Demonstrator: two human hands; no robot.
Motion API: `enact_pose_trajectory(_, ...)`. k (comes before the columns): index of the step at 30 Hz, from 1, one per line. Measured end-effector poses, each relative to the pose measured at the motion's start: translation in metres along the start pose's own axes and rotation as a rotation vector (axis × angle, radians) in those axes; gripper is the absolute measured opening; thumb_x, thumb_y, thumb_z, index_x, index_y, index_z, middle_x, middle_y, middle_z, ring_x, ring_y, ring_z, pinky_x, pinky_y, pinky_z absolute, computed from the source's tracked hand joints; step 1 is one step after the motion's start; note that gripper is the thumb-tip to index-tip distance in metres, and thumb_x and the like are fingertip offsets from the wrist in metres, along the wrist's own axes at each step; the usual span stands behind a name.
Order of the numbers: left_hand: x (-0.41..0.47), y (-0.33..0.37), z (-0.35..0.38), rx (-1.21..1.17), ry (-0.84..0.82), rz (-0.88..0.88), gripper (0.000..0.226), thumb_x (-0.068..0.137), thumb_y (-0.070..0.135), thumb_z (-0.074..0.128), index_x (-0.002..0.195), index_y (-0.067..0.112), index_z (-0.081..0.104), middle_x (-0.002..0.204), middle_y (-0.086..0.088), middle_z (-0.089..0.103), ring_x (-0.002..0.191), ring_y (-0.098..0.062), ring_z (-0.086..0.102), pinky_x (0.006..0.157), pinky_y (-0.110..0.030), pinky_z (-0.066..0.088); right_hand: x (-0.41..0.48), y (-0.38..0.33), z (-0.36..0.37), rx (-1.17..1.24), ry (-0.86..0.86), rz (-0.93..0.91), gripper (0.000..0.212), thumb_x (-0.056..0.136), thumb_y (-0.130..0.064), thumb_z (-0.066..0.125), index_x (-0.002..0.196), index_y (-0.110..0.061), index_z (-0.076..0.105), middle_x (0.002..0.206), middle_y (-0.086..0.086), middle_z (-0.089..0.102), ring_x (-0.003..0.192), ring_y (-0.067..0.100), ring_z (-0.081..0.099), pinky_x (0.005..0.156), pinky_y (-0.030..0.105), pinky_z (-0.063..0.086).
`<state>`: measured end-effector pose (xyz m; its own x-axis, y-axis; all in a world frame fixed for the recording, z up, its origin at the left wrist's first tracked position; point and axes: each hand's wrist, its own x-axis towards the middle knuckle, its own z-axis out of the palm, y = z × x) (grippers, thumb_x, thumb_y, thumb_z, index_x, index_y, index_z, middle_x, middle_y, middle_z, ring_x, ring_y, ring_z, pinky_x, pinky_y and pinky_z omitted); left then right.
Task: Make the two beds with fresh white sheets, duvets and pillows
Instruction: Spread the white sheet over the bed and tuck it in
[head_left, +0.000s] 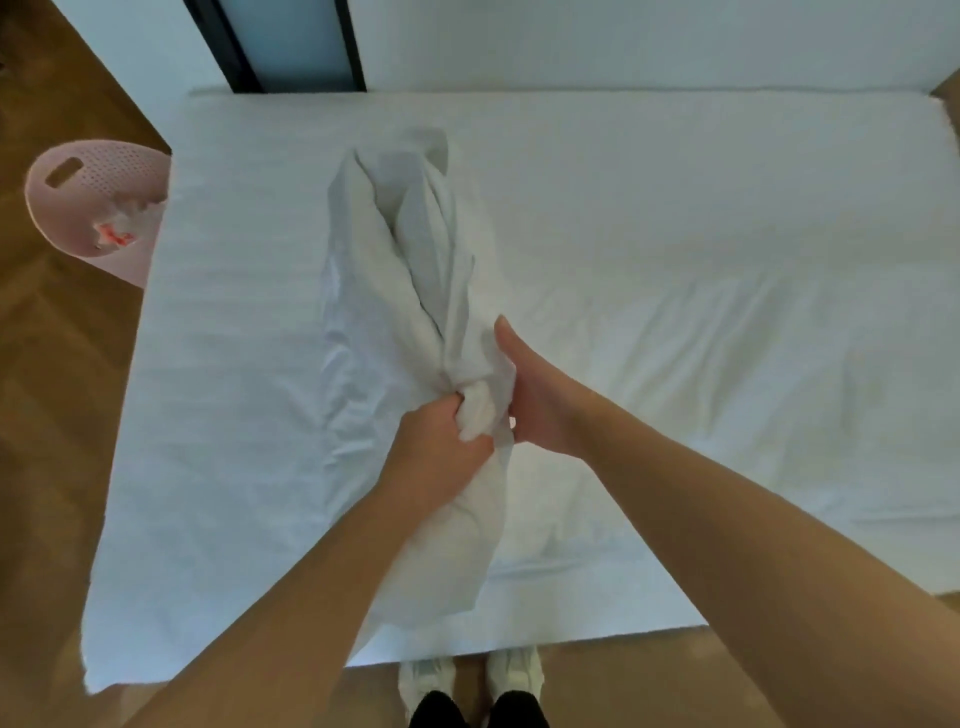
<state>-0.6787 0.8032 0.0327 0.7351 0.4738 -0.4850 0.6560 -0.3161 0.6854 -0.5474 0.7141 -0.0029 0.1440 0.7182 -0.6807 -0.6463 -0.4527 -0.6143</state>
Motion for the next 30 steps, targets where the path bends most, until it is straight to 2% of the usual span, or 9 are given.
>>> enact_pose_trajectory(3,-0.005,0.032,0.037,0.022,-0.005,0.036,0.011,0.084,0.019,0.065,0.093,0.014,0.061,0.079,0.007,0.060,0.074,-0.015,0.057,0.057,-0.012,0.040,-0.038,-0.012,-0.037,-0.036,0.013,-0.003,0.097,0.063,-0.087,0.057,0.142,-0.032,0.047,0.135,-0.003,0.061,0.122,0.022,0.059,0.098,0.052,0.049)
enact_pose_trajectory(9,-0.019,0.090,0.117,0.038,-0.023,0.089,0.010,0.083,0.016,0.065,0.083,0.019,0.055,0.073,0.006,0.056,0.073,-0.019,0.052,0.057,-0.019,0.031,-0.084,-0.012,-0.111,-0.004,0.107,0.018,0.094,0.063,-0.078,0.068,0.141,-0.030,0.047,0.132,0.000,0.063,0.117,0.027,0.063,0.100,0.055,0.048)
enact_pose_trajectory(16,0.009,0.205,0.239,-0.008,0.005,0.141,0.011,0.081,0.014,0.064,0.078,0.016,0.054,0.071,0.004,0.055,0.073,-0.023,0.054,0.056,-0.023,0.034,-0.161,-0.038,-0.246,0.029,0.137,-0.050,0.055,0.090,-0.063,0.050,0.127,-0.023,0.060,0.123,0.001,0.069,0.114,0.022,0.065,0.105,0.041,0.046)
enact_pose_trajectory(19,0.030,0.251,0.316,-0.079,-0.111,0.132,0.017,0.086,0.020,0.062,0.102,0.016,0.059,0.095,0.002,0.062,0.090,-0.021,0.057,0.070,-0.023,0.039,-0.199,-0.037,-0.329,0.027,0.196,-0.029,0.061,0.088,-0.065,0.050,0.130,-0.022,0.058,0.128,0.002,0.065,0.117,0.022,0.063,0.105,0.040,0.045)
enact_pose_trajectory(21,0.051,0.259,0.364,-0.127,-0.295,0.079,0.035,0.091,0.035,0.057,0.123,0.020,0.053,0.122,0.001,0.057,0.112,-0.021,0.054,0.094,-0.031,0.043,-0.206,-0.022,-0.384,-0.033,0.342,0.041,0.077,0.083,-0.072,0.052,0.141,-0.023,0.046,0.143,0.005,0.052,0.124,0.026,0.056,0.108,0.045,0.041)
enact_pose_trajectory(23,0.069,0.243,0.398,0.043,-0.303,0.006,0.048,0.095,0.044,0.049,0.138,0.024,0.042,0.146,0.002,0.042,0.133,-0.022,0.040,0.112,-0.046,0.027,-0.204,0.004,-0.427,-0.135,0.498,0.148,0.091,0.078,-0.077,0.053,0.151,-0.030,0.027,0.156,0.006,0.032,0.136,0.032,0.040,0.111,0.055,0.032)
enact_pose_trajectory(26,0.077,0.200,0.413,0.380,-0.221,-0.053,0.054,0.099,0.036,0.044,0.148,0.021,0.030,0.159,0.000,0.022,0.146,-0.019,0.020,0.118,-0.048,0.014,-0.191,0.053,-0.455,-0.201,0.547,0.182,0.095,0.084,-0.067,0.057,0.156,-0.024,0.012,0.161,0.004,0.021,0.145,0.031,0.026,0.111,0.052,0.024)
enact_pose_trajectory(28,0.072,0.173,0.411,0.494,-0.219,-0.049,0.055,0.100,0.032,0.042,0.151,0.021,0.025,0.162,0.002,0.010,0.149,-0.016,0.009,0.120,-0.047,0.008,-0.181,0.077,-0.456,-0.249,0.546,0.170,0.094,0.087,-0.057,0.062,0.155,-0.017,0.013,0.159,0.002,0.025,0.144,0.026,0.029,0.110,0.039,0.027)
enact_pose_trajectory(30,0.067,0.155,0.402,0.571,-0.222,-0.051,0.058,0.100,0.032,0.042,0.152,0.022,0.020,0.163,0.003,0.004,0.149,-0.016,0.003,0.120,-0.048,0.007,-0.169,0.096,-0.458,-0.288,0.566,0.153,0.102,0.080,-0.058,0.070,0.155,-0.014,0.016,0.158,0.003,0.028,0.141,0.024,0.035,0.115,0.040,0.030)
